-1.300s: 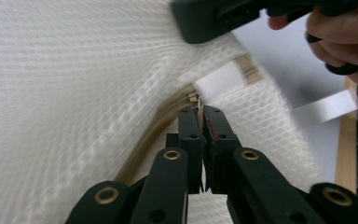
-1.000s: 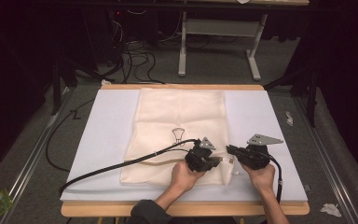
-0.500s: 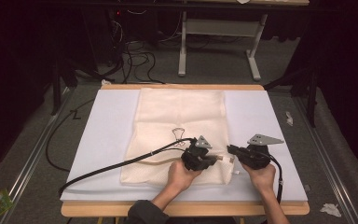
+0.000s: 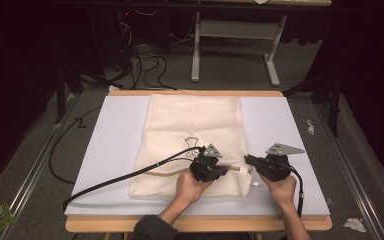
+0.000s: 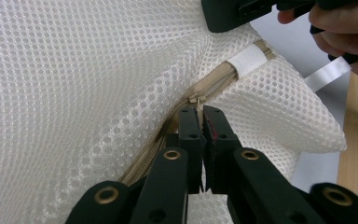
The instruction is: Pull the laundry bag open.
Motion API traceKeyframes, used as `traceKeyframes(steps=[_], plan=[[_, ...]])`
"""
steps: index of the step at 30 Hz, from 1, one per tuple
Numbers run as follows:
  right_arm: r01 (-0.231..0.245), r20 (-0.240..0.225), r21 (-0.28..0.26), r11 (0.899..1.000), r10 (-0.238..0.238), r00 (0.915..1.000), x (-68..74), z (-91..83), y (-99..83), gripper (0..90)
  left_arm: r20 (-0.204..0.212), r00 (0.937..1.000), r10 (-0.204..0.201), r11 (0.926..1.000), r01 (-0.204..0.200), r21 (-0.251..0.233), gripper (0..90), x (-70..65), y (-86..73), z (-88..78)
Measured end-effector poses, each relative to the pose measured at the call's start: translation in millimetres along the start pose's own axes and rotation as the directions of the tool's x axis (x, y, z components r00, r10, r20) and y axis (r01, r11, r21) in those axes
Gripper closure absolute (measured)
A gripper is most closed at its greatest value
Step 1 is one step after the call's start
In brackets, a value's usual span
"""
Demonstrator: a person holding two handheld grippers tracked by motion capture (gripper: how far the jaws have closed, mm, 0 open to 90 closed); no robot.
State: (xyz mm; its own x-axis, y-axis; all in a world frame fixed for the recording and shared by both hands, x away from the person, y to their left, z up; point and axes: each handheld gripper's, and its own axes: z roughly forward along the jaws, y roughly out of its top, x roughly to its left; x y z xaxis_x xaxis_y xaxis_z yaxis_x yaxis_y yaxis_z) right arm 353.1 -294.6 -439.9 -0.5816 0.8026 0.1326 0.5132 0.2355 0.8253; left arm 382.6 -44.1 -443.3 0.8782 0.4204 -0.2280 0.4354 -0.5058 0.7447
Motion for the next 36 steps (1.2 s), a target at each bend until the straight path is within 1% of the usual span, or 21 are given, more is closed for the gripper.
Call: traceKeyframes(steps=[2,8,10,12,13,17,24,25,27,30,34,36], plan=[[0.001,0.003,0.0,1.0,-0.001,1.0,0.6,0.9,-0.4,89.3,0.009,1.0,-0.002,1.0,0.002,-0.007,87.2,0.2,-0.6,-2.8],[0.0,0.002,-0.002,1.0,0.0,1.0,1.1,1.3,-0.2,89.3,0.011,0.9999,-0.005,0.9999,0.005,-0.011,87.1,0.8,-0.5,-4.4],[0.004,0.014,-0.004,1.0,-0.004,0.9999,0.9,0.3,-0.1,89.3,0.008,0.9999,-0.007,0.9999,0.007,-0.01,87.2,1.4,-0.9,-6.0],[0.006,0.009,-0.004,1.0,-0.006,0.9999,0.5,0.7,0.1,89.3,0.002,1.0,-0.005,0.9999,0.005,-0.016,87.1,1.2,-2.3,-7.9],[0.011,0.017,0.0,1.0,-0.011,0.9998,0.9,1.1,0.1,89.3,0.001,1.0,-0.004,0.9998,0.004,-0.017,87.1,1.7,-3.4,-8.3],[0.009,0.02,-0.003,1.0,-0.009,0.9998,0.2,1.8,-0.6,89.3,0.005,1.0,-0.008,0.9998,0.008,-0.017,87.1,4.9,-4.5,-11.4],[0.003,0.023,0.001,1.0,-0.003,0.9997,1.1,2.5,-0.6,89.3,-0.003,1.0,0.001,0.9999,-0.001,-0.013,87.1,4.0,-6.4,-13.6],[0.0,0.022,-0.005,1.0,0.0,0.9998,0.4,2.9,-0.9,89.3,0.001,1.0,-0.008,0.9999,0.008,-0.014,87.2,6.1,-7.0,-15.0],[0.001,0.021,-0.004,1.0,-0.001,0.9998,0.2,2.9,-0.9,89.3,0.008,0.9999,-0.015,0.9997,0.015,-0.021,87.1,7.1,-6.5,-16.2],[0.005,0.022,0.001,1.0,-0.005,0.9997,-0.1,2.3,-0.3,89.3,0.011,0.9999,-0.009,0.9995,0.009,-0.03,87.1,6.9,-6.4,-16.8],[0.0,0.017,0.004,1.0,0.0,0.9999,-0.9,2.8,-0.4,89.3,0.014,0.9998,-0.016,0.9995,0.017,-0.028,87.1,8.3,-8.9,-16.0],[0.0,0.024,0.003,1.0,0.0,0.9997,-0.8,3.8,-0.6,89.2,0.018,0.9996,-0.023,0.9992,0.023,-0.033,87.1,9.9,-9.3,-17.5]])
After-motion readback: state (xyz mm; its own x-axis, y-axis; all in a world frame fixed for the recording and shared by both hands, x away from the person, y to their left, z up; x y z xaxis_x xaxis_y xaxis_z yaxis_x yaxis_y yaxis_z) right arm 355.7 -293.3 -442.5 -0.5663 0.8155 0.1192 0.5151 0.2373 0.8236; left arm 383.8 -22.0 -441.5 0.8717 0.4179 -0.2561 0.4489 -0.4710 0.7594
